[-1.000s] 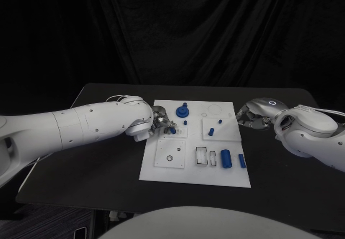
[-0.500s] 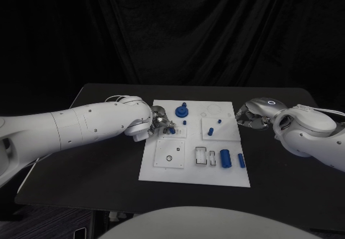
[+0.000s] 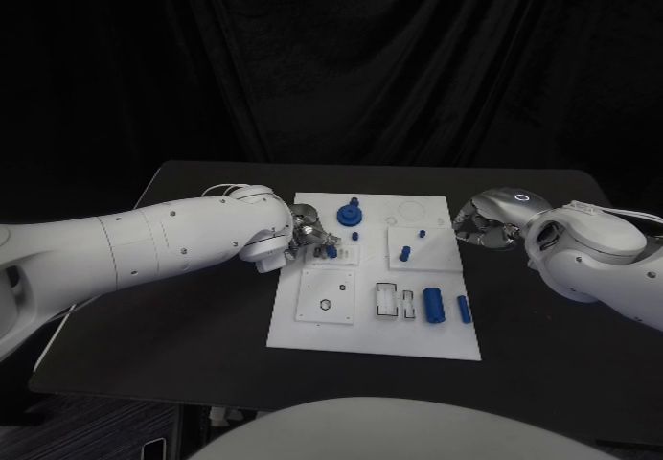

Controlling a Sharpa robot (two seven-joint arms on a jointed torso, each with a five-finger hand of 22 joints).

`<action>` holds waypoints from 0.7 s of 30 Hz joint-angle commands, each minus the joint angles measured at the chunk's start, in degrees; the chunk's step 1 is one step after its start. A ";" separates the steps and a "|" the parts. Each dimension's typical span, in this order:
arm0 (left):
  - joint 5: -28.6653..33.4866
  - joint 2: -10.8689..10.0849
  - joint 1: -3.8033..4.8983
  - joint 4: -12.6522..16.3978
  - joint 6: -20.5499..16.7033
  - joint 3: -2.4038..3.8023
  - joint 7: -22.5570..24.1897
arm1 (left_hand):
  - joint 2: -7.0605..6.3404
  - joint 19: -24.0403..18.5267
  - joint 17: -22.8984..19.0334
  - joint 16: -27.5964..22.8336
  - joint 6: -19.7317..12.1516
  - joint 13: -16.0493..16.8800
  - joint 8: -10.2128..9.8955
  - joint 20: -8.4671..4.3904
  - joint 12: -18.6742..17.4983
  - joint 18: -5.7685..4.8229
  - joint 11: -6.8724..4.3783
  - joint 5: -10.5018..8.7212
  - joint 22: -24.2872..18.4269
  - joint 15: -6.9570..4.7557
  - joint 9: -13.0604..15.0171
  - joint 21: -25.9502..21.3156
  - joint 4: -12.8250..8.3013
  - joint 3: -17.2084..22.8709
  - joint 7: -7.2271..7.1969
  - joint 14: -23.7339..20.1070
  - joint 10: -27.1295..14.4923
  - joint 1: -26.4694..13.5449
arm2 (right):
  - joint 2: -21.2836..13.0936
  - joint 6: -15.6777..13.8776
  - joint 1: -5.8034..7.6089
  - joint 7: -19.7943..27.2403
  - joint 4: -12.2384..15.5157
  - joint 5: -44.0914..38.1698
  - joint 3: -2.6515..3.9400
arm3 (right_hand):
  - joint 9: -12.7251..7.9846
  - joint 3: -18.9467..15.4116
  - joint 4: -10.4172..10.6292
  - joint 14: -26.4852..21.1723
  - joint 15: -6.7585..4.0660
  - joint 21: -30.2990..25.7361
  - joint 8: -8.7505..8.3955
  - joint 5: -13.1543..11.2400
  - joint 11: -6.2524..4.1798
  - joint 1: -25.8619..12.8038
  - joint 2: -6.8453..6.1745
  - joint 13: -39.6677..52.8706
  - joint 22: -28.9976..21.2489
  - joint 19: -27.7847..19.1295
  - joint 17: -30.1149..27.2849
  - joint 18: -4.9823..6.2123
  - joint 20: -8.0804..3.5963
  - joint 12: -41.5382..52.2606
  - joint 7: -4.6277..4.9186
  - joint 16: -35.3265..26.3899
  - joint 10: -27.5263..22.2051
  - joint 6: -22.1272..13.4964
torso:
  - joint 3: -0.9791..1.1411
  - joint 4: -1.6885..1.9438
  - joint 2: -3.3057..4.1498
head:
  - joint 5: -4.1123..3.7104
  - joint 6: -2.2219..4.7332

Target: Assemble the parts on the task board

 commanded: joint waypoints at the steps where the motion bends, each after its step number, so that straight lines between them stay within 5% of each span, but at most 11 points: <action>1: 0.37 0.10 -0.88 0.01 1.90 -0.49 -0.28 | 0.12 0.03 15.08 0.15 0.06 14.82 -0.28 0.41 -0.13 0.66 0.48 -2.13 0.18 0.52 -0.14 -0.44 1.68 -1.20 0.53 5.96 5.71 -1.49 | 0.01 0.36 -0.14 -1.12 -0.02 -0.21 0.03 | -0.08 0.26 0.04 0.31 -0.35 -0.19 -0.26 0.27 -0.07 0.00 -0.47 -0.09 6.20 -0.48 -0.05 1.08 -0.11 -0.31 -0.04 -0.28 -0.53 0.03 | -0.02 0.01 0.00 | 0.01 0.01; 13: 0.37 0.02 -0.97 -0.03 2.53 -0.49 -0.20 | 0.33 -0.22 15.08 0.15 0.12 14.77 -0.34 0.46 -0.21 0.76 0.52 -3.12 0.10 0.56 -0.17 -0.87 2.68 -2.08 0.56 5.96 5.63 -1.98 | 0.03 0.41 -0.17 -1.26 -0.09 -0.20 0.03 | -0.09 0.30 0.07 0.30 -0.34 -0.17 -0.26 0.27 -0.04 -0.03 -0.44 -0.10 6.21 -0.47 -0.07 1.07 -0.11 -0.33 -0.03 -0.30 -0.54 0.05 | 0.00 -0.01 -0.03 | 0.05 0.01; 21: 0.37 -0.09 -1.03 -0.05 2.98 -0.49 -0.01 | -0.12 -0.27 15.08 0.15 0.14 14.77 -0.41 0.47 -0.21 0.80 0.46 -1.43 0.31 0.54 -0.12 -1.19 1.27 -2.48 0.44 5.96 5.63 0.17 | 0.00 0.34 -0.20 -1.33 -0.13 -0.20 0.03 | -0.09 0.30 0.07 0.30 -0.34 -0.17 -0.26 0.27 -0.04 -0.03 -0.44 -0.10 6.21 -0.47 -0.07 1.07 -0.11 -0.33 -0.03 -0.30 -0.54 0.05 | -0.03 -0.01 -0.01 | 0.11 0.01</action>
